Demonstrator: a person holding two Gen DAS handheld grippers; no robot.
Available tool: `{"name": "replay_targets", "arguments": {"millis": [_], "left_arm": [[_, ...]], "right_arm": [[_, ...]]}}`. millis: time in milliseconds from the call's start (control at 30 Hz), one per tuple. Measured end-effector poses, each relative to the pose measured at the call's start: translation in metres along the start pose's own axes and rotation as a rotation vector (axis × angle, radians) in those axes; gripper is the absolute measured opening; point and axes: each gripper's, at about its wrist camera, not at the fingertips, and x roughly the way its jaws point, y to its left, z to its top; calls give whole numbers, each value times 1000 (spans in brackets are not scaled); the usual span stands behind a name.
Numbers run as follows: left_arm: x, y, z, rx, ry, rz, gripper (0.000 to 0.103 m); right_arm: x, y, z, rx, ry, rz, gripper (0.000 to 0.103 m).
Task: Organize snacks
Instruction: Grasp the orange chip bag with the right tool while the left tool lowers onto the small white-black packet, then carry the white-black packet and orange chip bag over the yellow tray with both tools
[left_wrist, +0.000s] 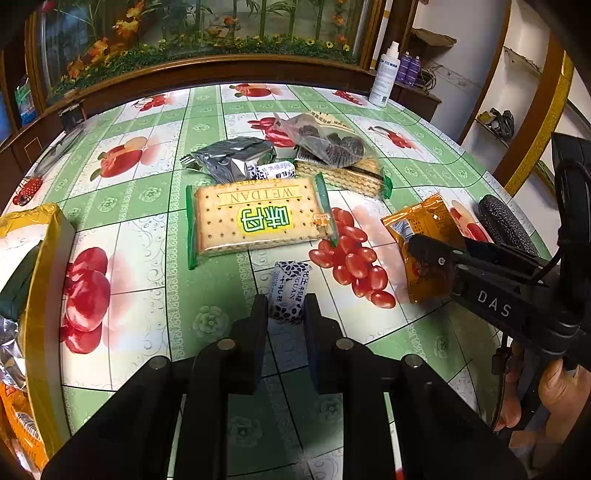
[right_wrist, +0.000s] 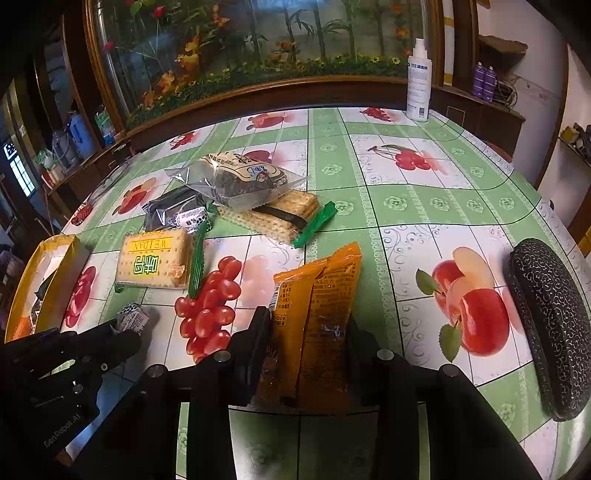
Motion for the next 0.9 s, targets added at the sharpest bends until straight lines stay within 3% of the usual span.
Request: {"name": "replay_targets", "arguments": {"millis": [167,400,900], "left_arm": [[-10,1,-2,-12,-18,4,16],[-20,4,-5,-29,-35,9,16],[-37,10,-8,-39,-72,41,16]], "right_arm": [[-8,-2,-3,3,-12,19,26],[-13,-7,-9,5,-13,21,26],[-33,-1,-15,-19,-41,48,12]]}}
